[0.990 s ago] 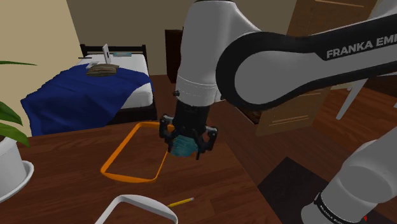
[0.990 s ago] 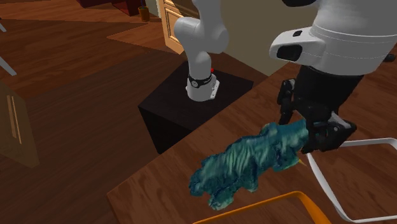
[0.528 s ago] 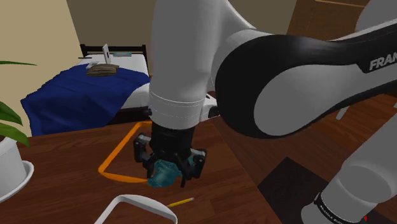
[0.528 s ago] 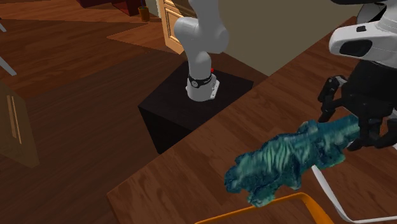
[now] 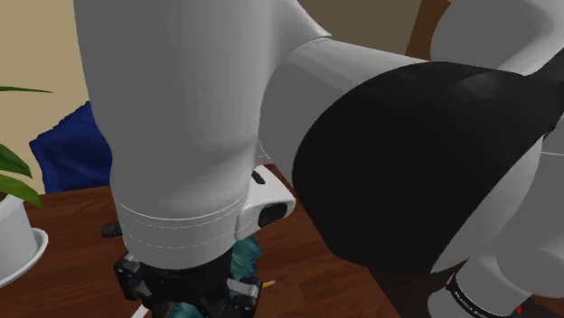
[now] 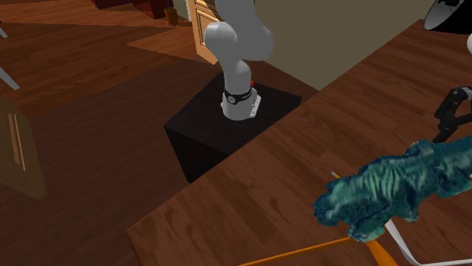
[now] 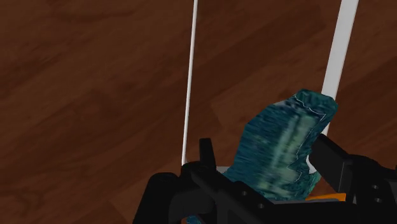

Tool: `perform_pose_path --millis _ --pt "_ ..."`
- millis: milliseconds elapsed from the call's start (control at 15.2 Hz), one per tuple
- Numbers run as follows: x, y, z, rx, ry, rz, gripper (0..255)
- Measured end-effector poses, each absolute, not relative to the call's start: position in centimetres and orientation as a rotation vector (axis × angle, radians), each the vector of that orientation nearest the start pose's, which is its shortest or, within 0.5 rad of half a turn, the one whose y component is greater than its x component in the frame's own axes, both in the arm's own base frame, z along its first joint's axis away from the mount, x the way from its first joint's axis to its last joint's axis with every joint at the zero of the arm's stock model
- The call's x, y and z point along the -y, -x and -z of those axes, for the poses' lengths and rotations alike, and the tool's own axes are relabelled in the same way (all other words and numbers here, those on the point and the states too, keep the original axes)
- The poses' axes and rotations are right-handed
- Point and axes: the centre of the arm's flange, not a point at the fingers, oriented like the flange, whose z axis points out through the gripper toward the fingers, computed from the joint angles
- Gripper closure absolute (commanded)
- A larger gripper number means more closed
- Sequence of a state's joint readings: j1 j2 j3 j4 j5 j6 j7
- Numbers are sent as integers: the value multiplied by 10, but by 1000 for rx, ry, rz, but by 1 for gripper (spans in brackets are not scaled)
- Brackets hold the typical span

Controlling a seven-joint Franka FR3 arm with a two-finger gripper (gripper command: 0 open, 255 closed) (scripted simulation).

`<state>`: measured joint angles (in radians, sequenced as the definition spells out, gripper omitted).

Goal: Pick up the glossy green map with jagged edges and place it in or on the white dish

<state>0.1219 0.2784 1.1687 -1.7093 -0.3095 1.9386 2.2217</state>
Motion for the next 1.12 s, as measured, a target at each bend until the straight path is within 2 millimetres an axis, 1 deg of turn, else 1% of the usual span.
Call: perform_pose_path --millis 66,330,462,594,726,858,1122 --pt "-575 -237 -516 -1264 2730 25 255" --pt "-625 -213 -520 -1267 2729 27 255" --pt "-647 -197 -519 -1268 2729 27 255" --pt "-671 -186 -518 -1268 2729 28 255" --pt "-690 -176 -520 -1267 2730 28 255" --pt "-697 -170 -513 -1268 2730 30 255" --pt "-697 -169 -494 -1269 2730 31 255"
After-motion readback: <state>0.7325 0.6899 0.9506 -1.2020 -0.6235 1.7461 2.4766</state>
